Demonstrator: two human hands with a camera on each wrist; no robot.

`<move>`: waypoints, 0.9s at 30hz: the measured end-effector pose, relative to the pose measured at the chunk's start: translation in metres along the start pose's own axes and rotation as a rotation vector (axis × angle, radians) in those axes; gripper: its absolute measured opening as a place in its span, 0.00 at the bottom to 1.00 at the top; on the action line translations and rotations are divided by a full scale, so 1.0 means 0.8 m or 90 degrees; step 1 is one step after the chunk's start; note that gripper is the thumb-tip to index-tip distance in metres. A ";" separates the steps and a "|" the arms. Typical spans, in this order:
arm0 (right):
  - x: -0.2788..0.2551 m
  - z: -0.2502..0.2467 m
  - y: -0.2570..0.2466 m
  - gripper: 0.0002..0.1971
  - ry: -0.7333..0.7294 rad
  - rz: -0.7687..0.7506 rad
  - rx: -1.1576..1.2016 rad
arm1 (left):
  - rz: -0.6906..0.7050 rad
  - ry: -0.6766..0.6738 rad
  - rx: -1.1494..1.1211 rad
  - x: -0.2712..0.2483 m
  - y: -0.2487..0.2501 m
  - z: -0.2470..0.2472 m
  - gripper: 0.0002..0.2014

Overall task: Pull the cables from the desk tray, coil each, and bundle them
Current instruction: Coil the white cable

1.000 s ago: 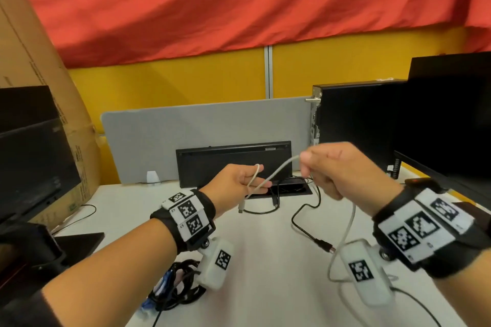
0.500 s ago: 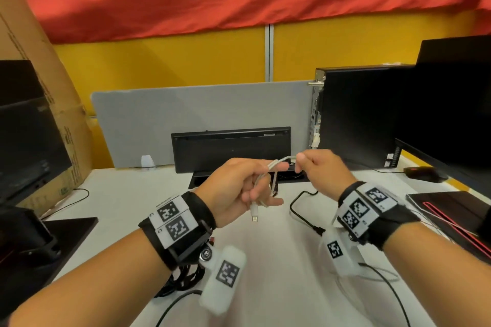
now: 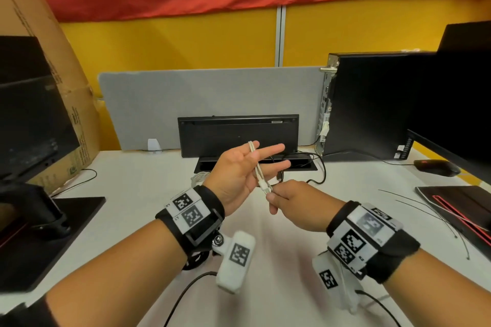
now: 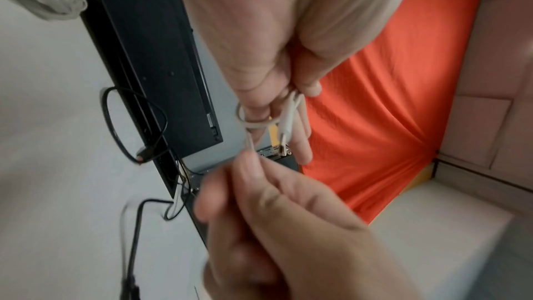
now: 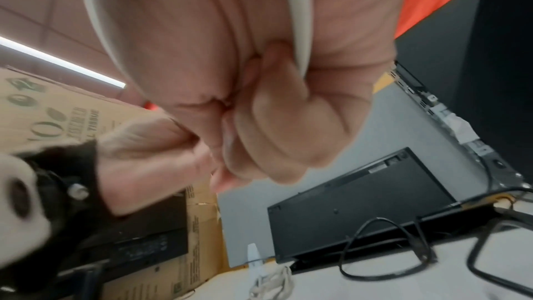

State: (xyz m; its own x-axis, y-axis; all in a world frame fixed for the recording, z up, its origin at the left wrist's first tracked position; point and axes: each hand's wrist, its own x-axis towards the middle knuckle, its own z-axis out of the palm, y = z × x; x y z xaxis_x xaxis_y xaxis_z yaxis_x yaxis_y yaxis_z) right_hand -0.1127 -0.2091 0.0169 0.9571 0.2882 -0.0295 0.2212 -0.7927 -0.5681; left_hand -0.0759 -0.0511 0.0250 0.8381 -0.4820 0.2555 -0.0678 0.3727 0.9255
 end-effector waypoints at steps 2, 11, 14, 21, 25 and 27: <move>-0.008 -0.001 -0.004 0.18 -0.020 0.005 -0.028 | 0.007 0.022 0.090 0.001 -0.001 -0.004 0.21; -0.033 -0.049 -0.020 0.13 0.132 -0.077 -0.121 | -0.116 0.012 0.360 -0.017 -0.011 0.006 0.14; -0.027 -0.062 -0.011 0.11 0.200 -0.085 -0.085 | -0.140 -0.054 0.279 -0.023 -0.007 0.012 0.15; -0.012 -0.047 0.011 0.07 0.299 -0.095 0.055 | -0.171 -0.065 0.093 -0.030 -0.004 0.017 0.15; -0.002 -0.024 0.026 0.12 0.331 -0.068 0.070 | -0.187 -0.088 -0.033 -0.035 -0.001 0.012 0.18; 0.002 -0.009 0.034 0.14 0.301 -0.024 0.038 | -0.184 -0.099 -0.103 -0.037 0.002 0.011 0.19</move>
State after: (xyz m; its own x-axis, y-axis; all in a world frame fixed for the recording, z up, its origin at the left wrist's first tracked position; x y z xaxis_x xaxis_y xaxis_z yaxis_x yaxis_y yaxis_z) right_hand -0.1039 -0.2339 0.0073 0.9317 0.0288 0.3621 0.2597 -0.7498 -0.6086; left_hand -0.1055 -0.0434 0.0214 0.7172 -0.6956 0.0409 0.2563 0.3180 0.9128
